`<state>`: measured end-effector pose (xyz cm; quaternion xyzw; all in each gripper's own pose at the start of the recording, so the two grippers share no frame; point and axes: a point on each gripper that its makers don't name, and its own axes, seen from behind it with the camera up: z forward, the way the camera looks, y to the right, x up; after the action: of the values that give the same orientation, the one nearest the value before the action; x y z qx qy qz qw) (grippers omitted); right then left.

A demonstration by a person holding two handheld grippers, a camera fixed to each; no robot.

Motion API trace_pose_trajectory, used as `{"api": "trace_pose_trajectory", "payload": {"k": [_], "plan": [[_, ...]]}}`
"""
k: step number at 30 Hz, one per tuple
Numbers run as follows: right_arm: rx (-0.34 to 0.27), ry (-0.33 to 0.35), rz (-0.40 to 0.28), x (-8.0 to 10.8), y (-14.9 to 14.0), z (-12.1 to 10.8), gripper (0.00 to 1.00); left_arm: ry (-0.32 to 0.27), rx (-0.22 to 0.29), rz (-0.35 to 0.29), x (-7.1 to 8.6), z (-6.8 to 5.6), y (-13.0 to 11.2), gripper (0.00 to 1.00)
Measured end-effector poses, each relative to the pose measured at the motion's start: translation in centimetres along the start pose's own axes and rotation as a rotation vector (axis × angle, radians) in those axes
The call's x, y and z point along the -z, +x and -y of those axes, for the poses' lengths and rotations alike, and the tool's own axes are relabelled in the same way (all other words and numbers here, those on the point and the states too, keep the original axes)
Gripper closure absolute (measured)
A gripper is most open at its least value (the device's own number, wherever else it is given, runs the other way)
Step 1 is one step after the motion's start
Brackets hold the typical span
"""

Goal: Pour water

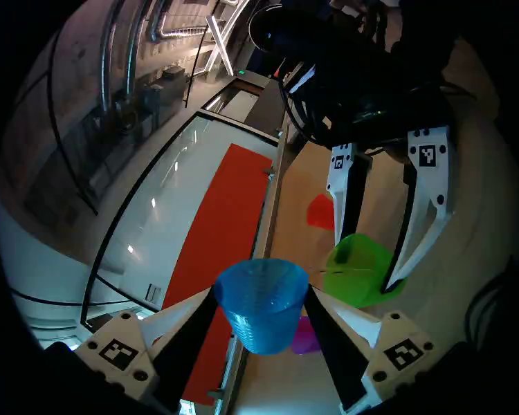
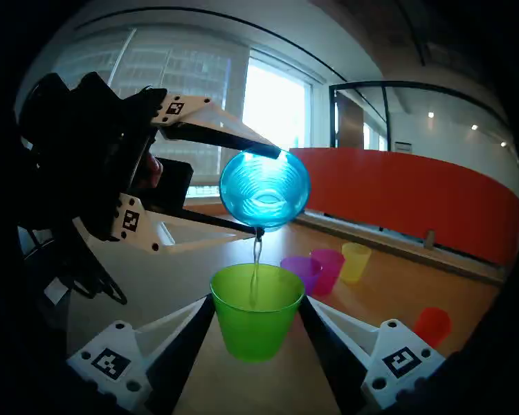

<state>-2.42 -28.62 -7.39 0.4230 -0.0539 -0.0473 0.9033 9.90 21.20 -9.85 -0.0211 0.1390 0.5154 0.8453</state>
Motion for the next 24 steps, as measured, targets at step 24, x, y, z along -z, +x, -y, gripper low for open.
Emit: {"api": "trace_pose_trajectory", "payload": {"k": [24], "plan": [[0.0, -0.002, -0.009, 0.06, 0.0, -0.02, 0.09, 0.013, -0.069, 0.001, -0.28, 0.62, 0.04, 0.13]]}}
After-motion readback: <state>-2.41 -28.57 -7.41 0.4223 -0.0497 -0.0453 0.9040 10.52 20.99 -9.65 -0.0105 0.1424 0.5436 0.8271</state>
